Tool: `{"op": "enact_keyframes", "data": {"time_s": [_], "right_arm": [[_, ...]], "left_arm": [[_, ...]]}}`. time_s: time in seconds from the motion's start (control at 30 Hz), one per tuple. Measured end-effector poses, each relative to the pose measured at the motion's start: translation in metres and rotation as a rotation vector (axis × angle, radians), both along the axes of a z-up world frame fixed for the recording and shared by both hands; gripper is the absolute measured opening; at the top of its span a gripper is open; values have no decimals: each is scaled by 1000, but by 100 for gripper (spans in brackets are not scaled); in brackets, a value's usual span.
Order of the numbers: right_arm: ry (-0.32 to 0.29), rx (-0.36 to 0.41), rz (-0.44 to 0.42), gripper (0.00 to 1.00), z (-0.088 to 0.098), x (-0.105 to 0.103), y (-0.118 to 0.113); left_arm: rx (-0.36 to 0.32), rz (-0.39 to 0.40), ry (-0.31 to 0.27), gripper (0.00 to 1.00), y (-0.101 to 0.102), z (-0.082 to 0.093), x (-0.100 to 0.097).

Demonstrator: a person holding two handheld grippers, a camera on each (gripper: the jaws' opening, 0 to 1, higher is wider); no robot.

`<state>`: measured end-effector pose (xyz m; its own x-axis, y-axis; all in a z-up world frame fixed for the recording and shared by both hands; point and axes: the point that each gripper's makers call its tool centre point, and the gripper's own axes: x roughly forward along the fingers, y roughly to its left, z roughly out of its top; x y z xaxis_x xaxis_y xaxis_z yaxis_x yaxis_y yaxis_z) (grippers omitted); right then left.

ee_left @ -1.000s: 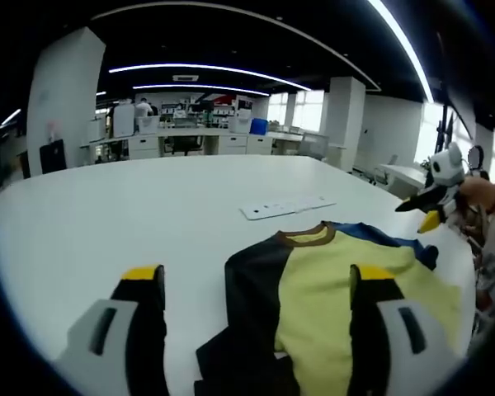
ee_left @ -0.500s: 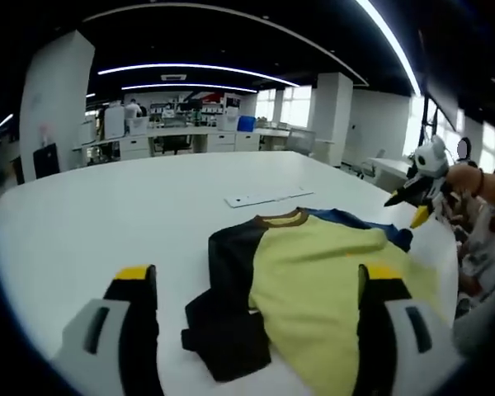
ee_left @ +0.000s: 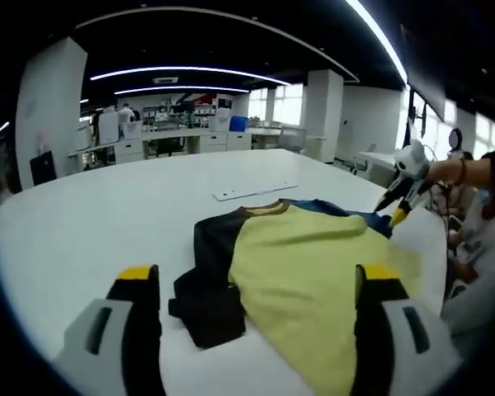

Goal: Fold the garment on the visible template until the final outline fits inside the template.

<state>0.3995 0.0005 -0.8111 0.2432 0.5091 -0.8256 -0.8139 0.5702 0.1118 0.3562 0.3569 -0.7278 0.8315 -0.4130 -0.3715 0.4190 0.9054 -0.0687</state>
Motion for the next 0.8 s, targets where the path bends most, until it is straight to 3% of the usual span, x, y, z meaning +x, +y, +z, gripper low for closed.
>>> {"op": "enact_keyframes", "data": {"time_s": [0.53,0.8], "right_arm": [[-20,-123,58,20,-19,5,-20],[-38,-174,83,0,-21,3,-24]], "left_arm": [[-14,-12,24,89,-5,-5,-19],[-13,-5,35,87,-2,-7,-25]]}}
